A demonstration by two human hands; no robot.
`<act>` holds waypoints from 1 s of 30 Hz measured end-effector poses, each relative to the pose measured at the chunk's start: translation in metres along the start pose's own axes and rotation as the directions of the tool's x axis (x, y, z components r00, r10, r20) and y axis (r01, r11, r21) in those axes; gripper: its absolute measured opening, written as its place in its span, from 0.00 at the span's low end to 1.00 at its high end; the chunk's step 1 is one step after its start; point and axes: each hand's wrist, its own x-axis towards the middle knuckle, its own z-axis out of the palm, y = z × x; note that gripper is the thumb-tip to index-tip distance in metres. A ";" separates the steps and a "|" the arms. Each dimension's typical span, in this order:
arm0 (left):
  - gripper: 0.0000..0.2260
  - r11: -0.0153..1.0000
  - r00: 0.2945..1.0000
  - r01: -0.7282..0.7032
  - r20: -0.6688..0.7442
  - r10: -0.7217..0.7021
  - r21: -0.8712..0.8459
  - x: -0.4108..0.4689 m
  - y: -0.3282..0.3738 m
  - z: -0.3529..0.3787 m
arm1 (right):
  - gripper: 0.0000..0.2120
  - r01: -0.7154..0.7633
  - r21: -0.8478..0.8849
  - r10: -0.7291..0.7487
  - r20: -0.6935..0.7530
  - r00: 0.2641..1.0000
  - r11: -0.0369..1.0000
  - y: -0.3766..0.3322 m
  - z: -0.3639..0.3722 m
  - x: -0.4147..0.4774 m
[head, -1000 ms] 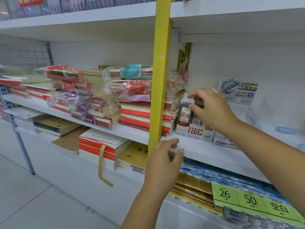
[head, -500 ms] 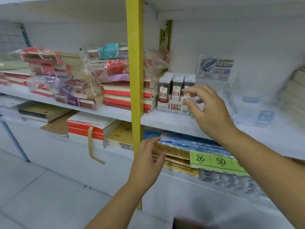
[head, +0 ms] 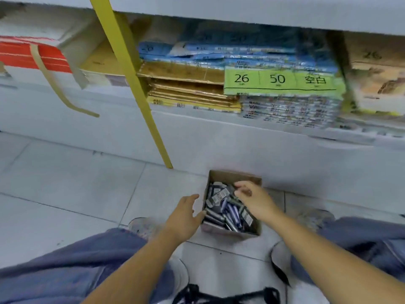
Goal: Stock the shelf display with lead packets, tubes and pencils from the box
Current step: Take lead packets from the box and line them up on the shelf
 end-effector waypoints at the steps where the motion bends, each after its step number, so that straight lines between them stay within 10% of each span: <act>1: 0.26 1.000 0.999 0.024 0.028 -0.024 -0.009 0.003 -0.006 0.005 | 0.15 -0.051 0.006 0.051 0.017 0.999 0.999 0.011 0.009 0.006; 22: 0.20 0.947 0.983 0.151 0.140 -0.115 -0.282 0.013 -0.028 0.022 | 0.33 -0.164 -0.239 0.161 -0.032 0.986 0.957 0.057 0.089 0.103; 30: 0.18 0.935 0.983 0.153 0.149 -0.110 -0.318 0.014 -0.031 0.024 | 0.28 -0.221 -0.060 0.226 0.116 0.967 0.973 0.056 0.088 0.114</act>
